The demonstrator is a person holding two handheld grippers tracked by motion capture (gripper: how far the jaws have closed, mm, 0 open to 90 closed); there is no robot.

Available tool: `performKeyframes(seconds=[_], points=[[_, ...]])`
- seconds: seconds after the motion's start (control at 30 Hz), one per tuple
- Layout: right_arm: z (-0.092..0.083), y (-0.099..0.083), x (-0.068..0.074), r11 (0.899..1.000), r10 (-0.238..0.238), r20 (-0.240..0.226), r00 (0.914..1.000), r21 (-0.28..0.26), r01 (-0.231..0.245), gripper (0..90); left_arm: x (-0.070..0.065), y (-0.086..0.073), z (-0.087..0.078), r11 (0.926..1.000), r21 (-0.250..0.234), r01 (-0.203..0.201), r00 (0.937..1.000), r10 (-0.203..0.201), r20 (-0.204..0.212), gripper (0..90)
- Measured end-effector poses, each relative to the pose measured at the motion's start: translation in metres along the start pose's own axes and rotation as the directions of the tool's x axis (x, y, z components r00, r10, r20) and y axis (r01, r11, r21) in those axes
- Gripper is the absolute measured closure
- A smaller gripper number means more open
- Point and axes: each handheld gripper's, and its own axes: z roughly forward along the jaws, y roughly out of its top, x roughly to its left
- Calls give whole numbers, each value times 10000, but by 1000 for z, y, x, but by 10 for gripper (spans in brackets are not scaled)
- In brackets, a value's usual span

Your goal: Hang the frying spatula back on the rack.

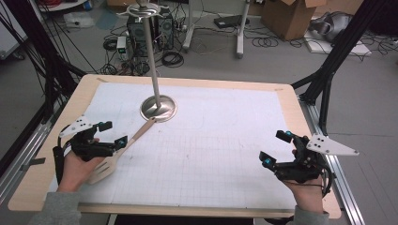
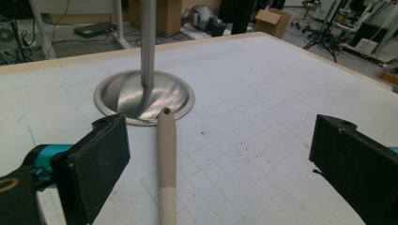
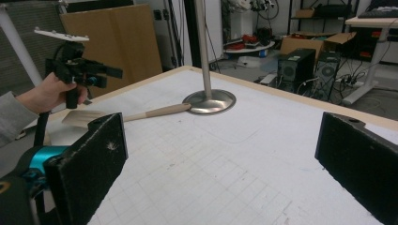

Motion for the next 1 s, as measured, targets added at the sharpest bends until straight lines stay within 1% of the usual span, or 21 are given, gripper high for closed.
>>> performKeyframes(seconds=[0.03,0.1,0.17,0.33,0.4,0.47,0.53,0.57,0.63,0.67,0.7,0.73,0.9,1.0], points=[[0,0,0,10000,21,-8,10000,-1,-21,13,1,0,2,10000,57,13,10000,-13,0,59],[-1,0,0,10000,12,-35,10000,-10,-12,14,3,0,4,9999,-6,165,9999,-165,-37,59],[-1,0,0,10000,17,-52,10000,-5,-17,13,6,1,6,9998,-27,196,9998,-196,-104,59],[1,0,-2,10000,-5,-79,10000,34,5,14,13,2,7,9997,204,117,9997,-112,-217,59],[1,-1,-2,10000,23,-86,10000,60,-22,13,16,1,8,9995,259,190,9996,-185,-220,59],[2,0,-1,9999,2,-130,9999,129,-1,13,18,0,10,9991,387,201,9996,-193,-194,59],[3,0,0,9999,-43,-159,9999,156,45,13,21,-2,13,9979,630,135,9996,-120,-237,59],[4,-1,0,9999,-34,-172,9998,168,37,13,21,-2,13,9979,630,135,9996,-120,-237,59],[4,-1,-1,9998,-89,-202,9998,149,92,14,22,-2,15,9970,770,76,9996,-56,-271,59],[4,-1,-1,9998,-104,-223,9997,144,107,13,22,-3,16,9963,848,105,9997,-85,-245,63],[4,-1,0,9998,-85,-294,9995,182,90,13,23,-4,17,9953,968,58,9997,-34,-254,83],[4,-1,0,9997,-78,-314,9995,220,85,13,23,-5,20,9931,1173,6,9992,39,-389,89],[4,-1,0,9997,-114,-361,9993,214,122,13,23,-6,24,9914,1306,-29,9993,77,-367,94],[4,-2,0,9995,-106,-367,9993,290,117,13,24,-8,27,9893,1459,49,9991,12,-417,94]])
